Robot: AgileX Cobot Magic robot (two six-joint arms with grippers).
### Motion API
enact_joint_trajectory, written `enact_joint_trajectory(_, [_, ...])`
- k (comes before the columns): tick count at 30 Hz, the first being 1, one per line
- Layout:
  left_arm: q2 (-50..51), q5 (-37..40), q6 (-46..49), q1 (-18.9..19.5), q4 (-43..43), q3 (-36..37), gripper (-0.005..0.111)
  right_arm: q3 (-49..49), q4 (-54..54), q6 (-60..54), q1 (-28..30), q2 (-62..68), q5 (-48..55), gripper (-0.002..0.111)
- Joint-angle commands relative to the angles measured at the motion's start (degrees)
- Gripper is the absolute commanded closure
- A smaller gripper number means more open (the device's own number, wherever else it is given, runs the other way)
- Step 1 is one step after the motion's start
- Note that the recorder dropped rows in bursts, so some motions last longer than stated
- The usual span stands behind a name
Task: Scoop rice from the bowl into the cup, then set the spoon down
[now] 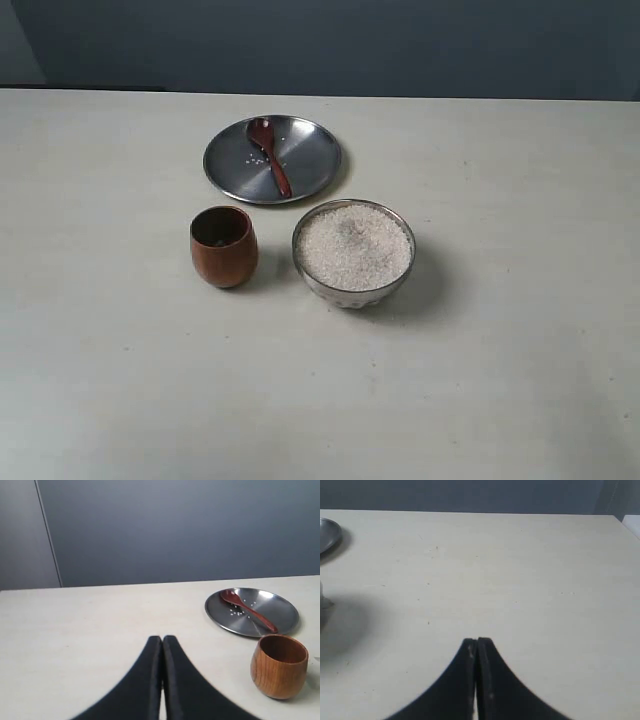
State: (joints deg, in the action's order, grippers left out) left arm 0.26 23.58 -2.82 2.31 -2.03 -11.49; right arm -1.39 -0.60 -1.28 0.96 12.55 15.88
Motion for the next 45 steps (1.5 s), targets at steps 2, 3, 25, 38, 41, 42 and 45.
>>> enact_joint_trajectory(2, [-0.26, -5.41, 0.02, 0.12, 2.03, 5.45, 0.106, -0.42, 0.03, 0.01, 0.41, -0.23, 0.05, 0.108])
enact_joint_trajectory(3, [-0.26, -5.3, 0.02, 0.12, 2.03, 5.99, 0.106, -0.42, 0.03, 0.01, 0.41, -0.23, 0.05, 0.108])
enact_joint_trajectory(25, [-0.26, -3.19, 0.02, 0.12, 1.49, 10.39, 0.106, -0.42, 0.03, 0.01, 0.41, -0.23, -0.11, 0.108])
enact_joint_trajectory(38, [-0.26, -3.19, 0.19, 0.12, 2.03, 10.39, 0.106, -0.42, 0.03, 0.01, 0.41, -0.23, 0.04, 0.108])
enact_joint_trajectory(41, [-0.26, -3.28, 1.52, 0.12, 2.54, 10.44, 0.106, -0.42, 0.03, 0.01, 0.41, -0.23, 0.04, 0.108])
enact_joint_trajectory(42, [-0.26, -3.28, 2.43, 0.12, 3.23, 10.44, 0.106, -0.42, 0.03, 0.01, 0.41, -0.23, 0.04, 0.108])
enact_joint_trajectory(45, [-0.26, -3.28, 6.03, 0.12, 4.77, 10.44, 0.106, -0.42, 0.03, 0.01, 0.41, -0.23, 0.04, 0.108])
